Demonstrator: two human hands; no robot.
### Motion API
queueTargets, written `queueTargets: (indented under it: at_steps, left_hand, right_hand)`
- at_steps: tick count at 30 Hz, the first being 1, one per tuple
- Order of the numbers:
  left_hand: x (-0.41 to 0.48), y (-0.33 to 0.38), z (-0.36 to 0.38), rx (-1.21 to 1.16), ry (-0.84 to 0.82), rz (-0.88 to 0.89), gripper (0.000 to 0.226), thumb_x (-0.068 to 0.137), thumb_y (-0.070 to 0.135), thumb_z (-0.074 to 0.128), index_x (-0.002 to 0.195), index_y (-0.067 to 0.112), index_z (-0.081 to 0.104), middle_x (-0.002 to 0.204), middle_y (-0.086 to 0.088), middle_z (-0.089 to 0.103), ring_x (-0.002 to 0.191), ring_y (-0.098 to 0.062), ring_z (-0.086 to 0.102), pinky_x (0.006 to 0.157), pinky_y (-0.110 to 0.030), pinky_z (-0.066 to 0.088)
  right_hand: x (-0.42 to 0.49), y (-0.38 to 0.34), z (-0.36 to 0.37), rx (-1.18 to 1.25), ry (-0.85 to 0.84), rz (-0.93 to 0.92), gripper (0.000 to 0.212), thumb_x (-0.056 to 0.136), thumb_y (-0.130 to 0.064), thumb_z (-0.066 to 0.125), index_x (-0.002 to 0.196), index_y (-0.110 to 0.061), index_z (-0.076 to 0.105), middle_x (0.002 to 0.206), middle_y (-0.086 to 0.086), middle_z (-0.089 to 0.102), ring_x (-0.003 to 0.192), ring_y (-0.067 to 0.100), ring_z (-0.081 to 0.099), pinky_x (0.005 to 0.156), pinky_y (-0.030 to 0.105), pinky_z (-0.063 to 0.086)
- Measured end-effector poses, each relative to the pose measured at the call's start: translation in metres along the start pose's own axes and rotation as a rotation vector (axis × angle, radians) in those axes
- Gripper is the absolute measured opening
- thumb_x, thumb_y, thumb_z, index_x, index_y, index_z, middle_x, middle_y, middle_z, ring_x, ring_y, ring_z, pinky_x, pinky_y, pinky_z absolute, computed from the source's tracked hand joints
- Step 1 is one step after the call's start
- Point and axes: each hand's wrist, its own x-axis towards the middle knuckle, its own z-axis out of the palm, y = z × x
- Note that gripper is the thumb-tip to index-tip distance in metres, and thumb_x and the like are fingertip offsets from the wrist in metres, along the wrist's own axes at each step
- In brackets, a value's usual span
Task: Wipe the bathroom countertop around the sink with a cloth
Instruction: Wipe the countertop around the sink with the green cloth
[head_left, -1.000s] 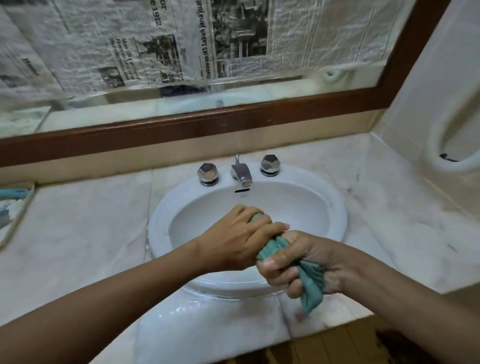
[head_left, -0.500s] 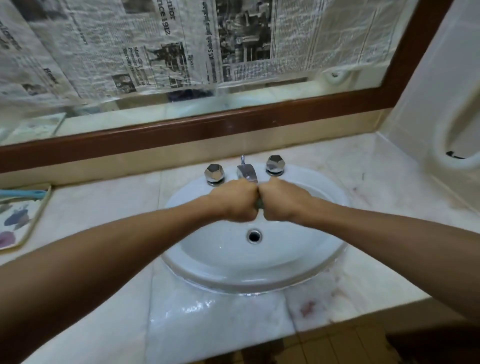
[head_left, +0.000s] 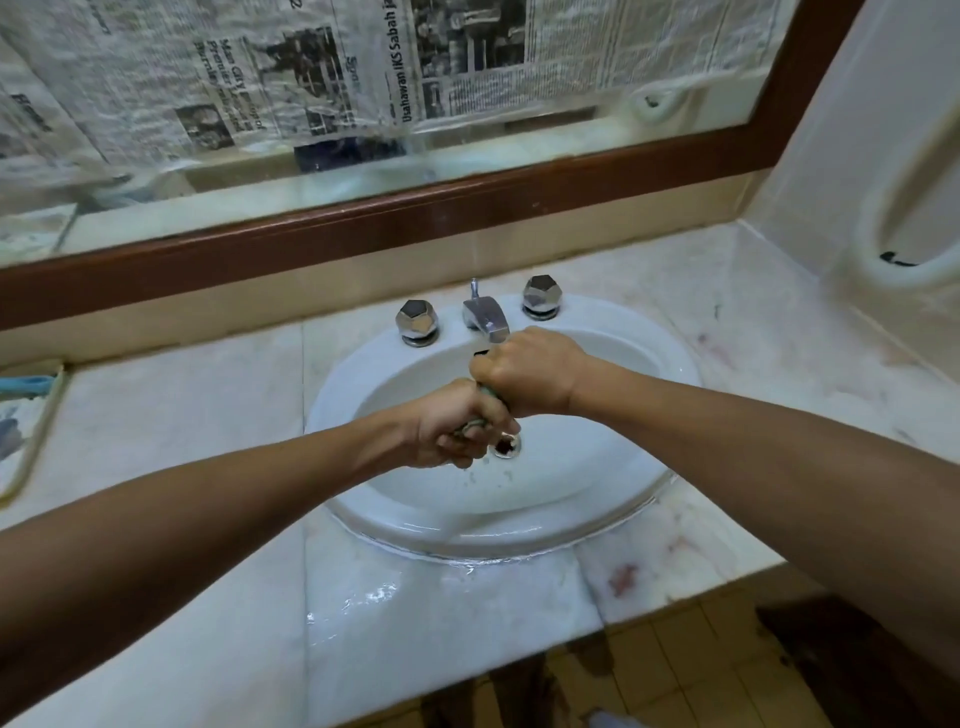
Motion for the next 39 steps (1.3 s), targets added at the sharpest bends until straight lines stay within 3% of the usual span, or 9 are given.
queueTargets:
  at_steps: [4,9,14,18,24,28,33,36,39]
  left_hand:
    - [0.005,0.000,-0.008,0.392,0.167,0.114,0.026,0.082,0.011,0.063,0.062,0.010,0.046,0.046,-0.005,0.045,0.033,-0.015,0.034,0.038,-0.021,0.027]
    - [0.009,-0.021,-0.008,1.324,0.322,0.421,0.015,0.079,0.034,0.061,0.092,0.025,0.059,0.089,0.001,0.069,0.081,-0.024,0.063,0.063,-0.033,0.047]
    - [0.010,-0.065,0.029,0.924,0.196,0.520,0.036,0.070,0.044,0.061,0.103,0.043,0.047,0.102,0.020,0.055,0.088,-0.004,0.055,0.068,-0.025,0.042]
    - [0.020,-0.088,0.060,0.477,0.183,0.474,0.060,0.065,0.047,0.068,0.120,0.049,0.046,0.115,0.024,0.052,0.095,0.004,0.054,0.077,-0.016,0.045]
    - [0.064,-0.080,0.111,0.285,0.368,0.450,0.033,0.080,0.012,0.074,0.096,0.039,0.062,0.110,0.011,0.063,0.087,0.000,0.060,0.071,-0.014,0.046]
    - [0.110,-0.042,0.143,0.288,0.473,0.462,0.030,0.084,0.011,0.070,0.096,0.038,0.063,0.110,0.015,0.060,0.090,0.002,0.060,0.070,-0.024,0.051]
    - [0.173,0.000,0.182,0.349,0.651,0.441,0.033,0.086,0.012,0.065,0.105,0.038,0.060,0.110,0.018,0.052,0.098,-0.007,0.059,0.071,-0.018,0.043]
    - [0.206,0.011,0.200,0.424,0.729,0.411,0.036,0.086,0.012,0.063,0.117,0.031,0.058,0.118,0.014,0.047,0.107,-0.008,0.053,0.074,-0.014,0.039]
    - [0.226,0.015,0.212,0.521,0.788,0.404,0.037,0.088,0.013,0.059,0.124,0.021,0.055,0.125,0.012,0.041,0.120,-0.011,0.046,0.092,-0.025,0.039]
  right_hand:
    - [-0.006,-0.008,-0.011,0.033,-0.149,0.208,0.023,0.079,-0.010,0.060,0.102,-0.009,0.059,0.097,0.009,0.065,0.083,0.031,0.059,0.059,0.032,0.030]
    - [-0.044,-0.036,0.007,0.661,-0.268,0.634,0.031,0.071,-0.027,0.078,0.091,-0.017,0.056,0.083,0.004,0.058,0.074,0.025,0.059,0.058,0.031,0.044]
    - [-0.122,-0.085,0.024,1.772,-0.065,1.017,0.034,0.078,-0.033,0.078,0.083,-0.012,0.052,0.057,0.001,0.051,0.041,0.010,0.043,0.039,0.022,0.034]
    - [-0.178,-0.110,0.045,2.110,0.309,1.281,0.043,0.080,-0.031,0.071,0.103,0.001,0.054,0.067,0.020,0.060,0.047,0.022,0.052,0.046,0.029,0.045]
    - [-0.254,-0.066,0.055,2.099,0.585,1.514,0.051,0.062,-0.007,0.082,0.109,0.002,0.063,0.097,0.021,0.070,0.081,0.027,0.068,0.063,0.026,0.053]
    - [-0.314,0.012,0.058,1.974,0.579,1.575,0.038,0.082,0.018,0.049,0.110,-0.001,0.065,0.099,0.017,0.071,0.086,0.029,0.065,0.073,0.031,0.050]
    - [-0.365,0.136,0.096,1.094,0.397,1.677,0.039,0.089,0.004,0.047,0.113,-0.022,0.064,0.130,0.012,0.057,0.114,0.026,0.056,0.090,0.036,0.048]
    - [-0.351,0.166,0.126,0.383,0.095,1.532,0.069,0.078,0.007,0.044,0.145,-0.001,0.033,0.156,0.020,0.022,0.146,0.035,0.012,0.113,0.045,0.024]
    - [-0.320,0.142,0.156,0.500,-0.036,1.072,0.067,0.074,-0.003,0.027,0.139,0.004,0.041,0.152,0.020,0.030,0.140,0.036,0.031,0.111,0.046,0.030]
